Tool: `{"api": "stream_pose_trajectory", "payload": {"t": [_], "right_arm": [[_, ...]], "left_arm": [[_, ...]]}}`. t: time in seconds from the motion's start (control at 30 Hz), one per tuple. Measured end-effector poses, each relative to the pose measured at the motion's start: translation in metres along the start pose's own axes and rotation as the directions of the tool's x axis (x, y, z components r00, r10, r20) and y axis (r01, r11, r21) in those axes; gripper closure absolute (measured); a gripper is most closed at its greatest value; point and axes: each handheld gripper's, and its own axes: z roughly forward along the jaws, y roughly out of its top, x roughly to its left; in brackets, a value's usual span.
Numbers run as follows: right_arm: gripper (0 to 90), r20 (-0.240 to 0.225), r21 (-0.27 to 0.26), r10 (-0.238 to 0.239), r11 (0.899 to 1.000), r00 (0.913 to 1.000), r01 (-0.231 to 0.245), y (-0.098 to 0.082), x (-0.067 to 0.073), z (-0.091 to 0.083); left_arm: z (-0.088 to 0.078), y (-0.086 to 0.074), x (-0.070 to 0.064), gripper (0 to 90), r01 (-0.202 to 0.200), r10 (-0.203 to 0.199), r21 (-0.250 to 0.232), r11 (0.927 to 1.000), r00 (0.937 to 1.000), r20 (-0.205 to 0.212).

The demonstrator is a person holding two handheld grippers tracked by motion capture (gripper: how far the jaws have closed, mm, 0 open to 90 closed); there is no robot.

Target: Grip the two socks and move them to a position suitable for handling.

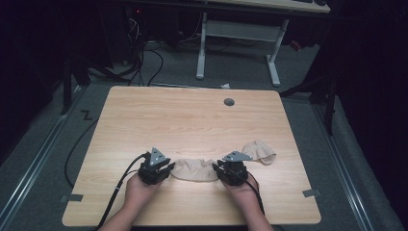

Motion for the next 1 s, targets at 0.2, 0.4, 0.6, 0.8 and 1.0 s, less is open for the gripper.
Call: {"api": "stream_pose_trajectory", "payload": {"t": [0.2,0.4,0.6,0.8,1.0], "right_arm": [[84.1,-0.003,0.067,-0.011,0.998,0.9999,0.011,-0.007,0.000,0.006],[84.0,-0.049,0.073,-0.038,0.996,0.9981,0.042,-0.022,0.012,-0.009],[82.7,-0.084,0.074,-0.097,0.992,0.9918,0.103,-0.031,0.032,-0.018],[78.3,-0.092,0.067,-0.122,0.989,0.9883,0.128,-0.033,0.040,-0.021],[69.0,-0.035,-0.019,-0.100,0.995,0.9943,0.100,-0.027,0.024,-0.035]], "left_arm": [[0.001,-0.007,-0.008,88.3,-0.043,0.043,0.073,0.9964,0.9991,-0.001],[-0.025,-0.022,-0.020,88.4,-0.076,0.075,0.134,0.9881,0.9971,0.015],[-0.049,-0.041,-0.030,88.0,-0.113,0.110,0.155,0.9814,0.9936,0.024],[-0.054,-0.045,-0.027,86.0,-0.098,0.094,0.135,0.9860,0.9949,0.035],[-0.063,-0.041,-0.013,70.1,-0.044,0.043,0.041,0.9982,0.9987,0.027]]}}
